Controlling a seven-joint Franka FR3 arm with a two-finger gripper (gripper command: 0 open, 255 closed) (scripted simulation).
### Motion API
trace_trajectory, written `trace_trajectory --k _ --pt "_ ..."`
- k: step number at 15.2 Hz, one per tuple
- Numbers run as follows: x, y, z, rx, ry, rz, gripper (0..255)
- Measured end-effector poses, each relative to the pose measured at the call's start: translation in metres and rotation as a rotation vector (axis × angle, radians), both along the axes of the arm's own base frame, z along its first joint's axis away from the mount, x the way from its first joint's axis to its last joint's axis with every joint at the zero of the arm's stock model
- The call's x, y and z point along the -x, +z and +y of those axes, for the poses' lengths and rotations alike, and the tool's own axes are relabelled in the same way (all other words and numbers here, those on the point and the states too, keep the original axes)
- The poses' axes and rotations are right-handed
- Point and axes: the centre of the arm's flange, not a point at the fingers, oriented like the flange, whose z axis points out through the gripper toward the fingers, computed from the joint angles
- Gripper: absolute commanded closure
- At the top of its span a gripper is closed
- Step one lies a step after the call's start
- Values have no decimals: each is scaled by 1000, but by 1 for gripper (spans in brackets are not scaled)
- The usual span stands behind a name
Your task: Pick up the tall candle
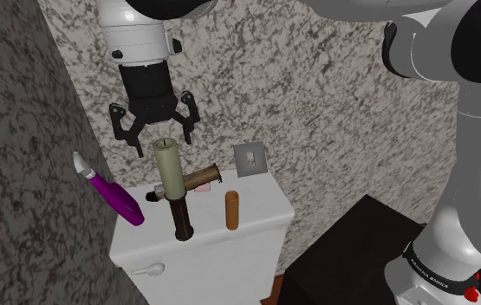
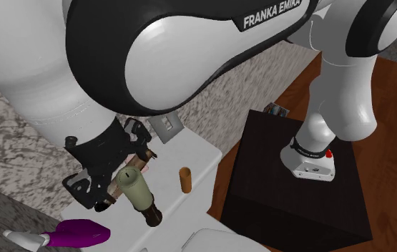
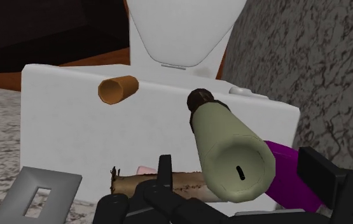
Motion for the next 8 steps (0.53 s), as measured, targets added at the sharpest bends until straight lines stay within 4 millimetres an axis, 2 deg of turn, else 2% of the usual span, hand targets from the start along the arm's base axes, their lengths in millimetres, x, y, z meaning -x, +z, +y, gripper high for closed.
trace_trajectory --k 1,2,8 --pt "0 -3 0 0 0 0 0" --pt "0 -5 0 0 0 0 255" --pt "1 -5 -1 -2 0 -2 255"
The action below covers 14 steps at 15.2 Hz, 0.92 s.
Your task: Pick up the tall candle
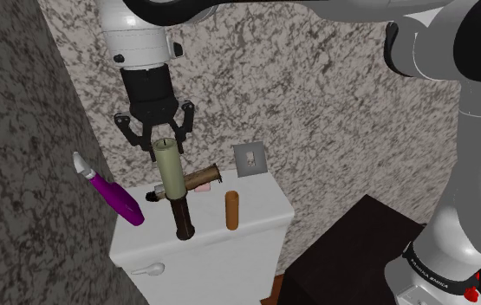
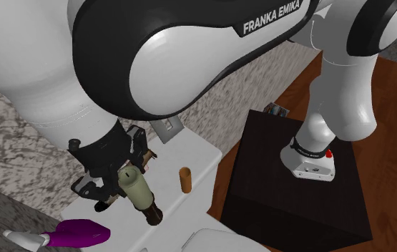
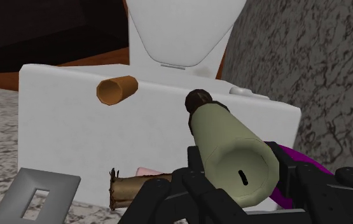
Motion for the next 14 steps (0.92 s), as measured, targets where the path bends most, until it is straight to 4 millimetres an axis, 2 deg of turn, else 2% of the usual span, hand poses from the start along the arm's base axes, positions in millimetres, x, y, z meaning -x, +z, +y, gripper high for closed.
trace_trajectory --k 5,14 --pt "0 2 0 1 0 1 255" --pt "1 48 0 1 0 1 255"
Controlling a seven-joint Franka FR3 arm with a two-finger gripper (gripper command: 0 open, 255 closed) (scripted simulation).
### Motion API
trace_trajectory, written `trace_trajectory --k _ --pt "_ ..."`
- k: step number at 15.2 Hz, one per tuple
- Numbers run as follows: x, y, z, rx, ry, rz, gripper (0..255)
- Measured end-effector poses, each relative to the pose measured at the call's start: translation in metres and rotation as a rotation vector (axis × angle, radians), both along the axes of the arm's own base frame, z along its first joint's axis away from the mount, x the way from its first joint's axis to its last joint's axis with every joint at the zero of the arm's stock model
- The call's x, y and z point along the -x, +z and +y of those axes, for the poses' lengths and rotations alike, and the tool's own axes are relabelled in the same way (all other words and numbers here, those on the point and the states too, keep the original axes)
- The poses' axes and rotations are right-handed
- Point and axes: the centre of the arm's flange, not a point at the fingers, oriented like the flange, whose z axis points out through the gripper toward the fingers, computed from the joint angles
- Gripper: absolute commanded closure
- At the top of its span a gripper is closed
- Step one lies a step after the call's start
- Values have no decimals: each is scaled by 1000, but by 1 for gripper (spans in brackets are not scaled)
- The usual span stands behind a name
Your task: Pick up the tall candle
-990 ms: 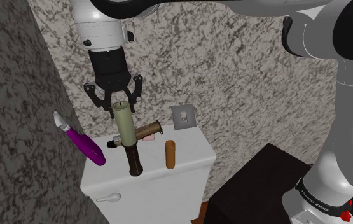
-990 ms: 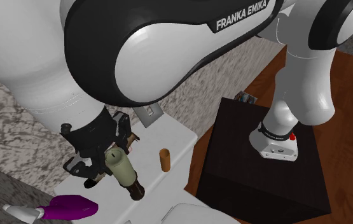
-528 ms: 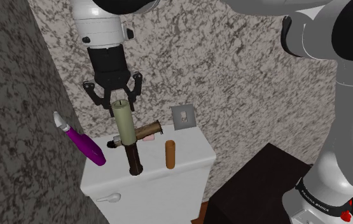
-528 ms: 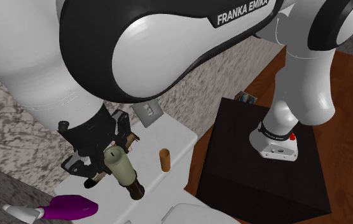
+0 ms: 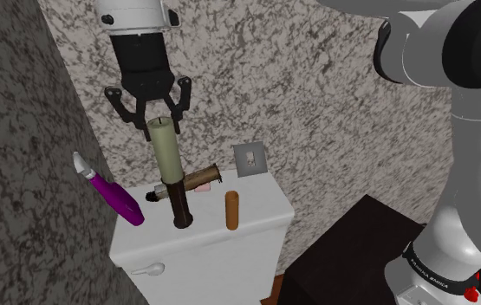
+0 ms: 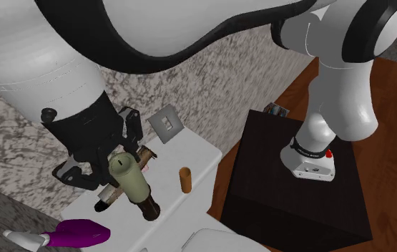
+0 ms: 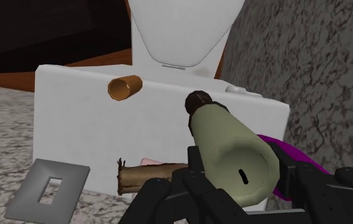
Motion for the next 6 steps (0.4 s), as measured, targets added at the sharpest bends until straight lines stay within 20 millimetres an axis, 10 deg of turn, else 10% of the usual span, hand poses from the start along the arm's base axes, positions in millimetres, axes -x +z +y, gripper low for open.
trace_trajectory --k 6 --pt "-1 27 1 0 0 0 255"
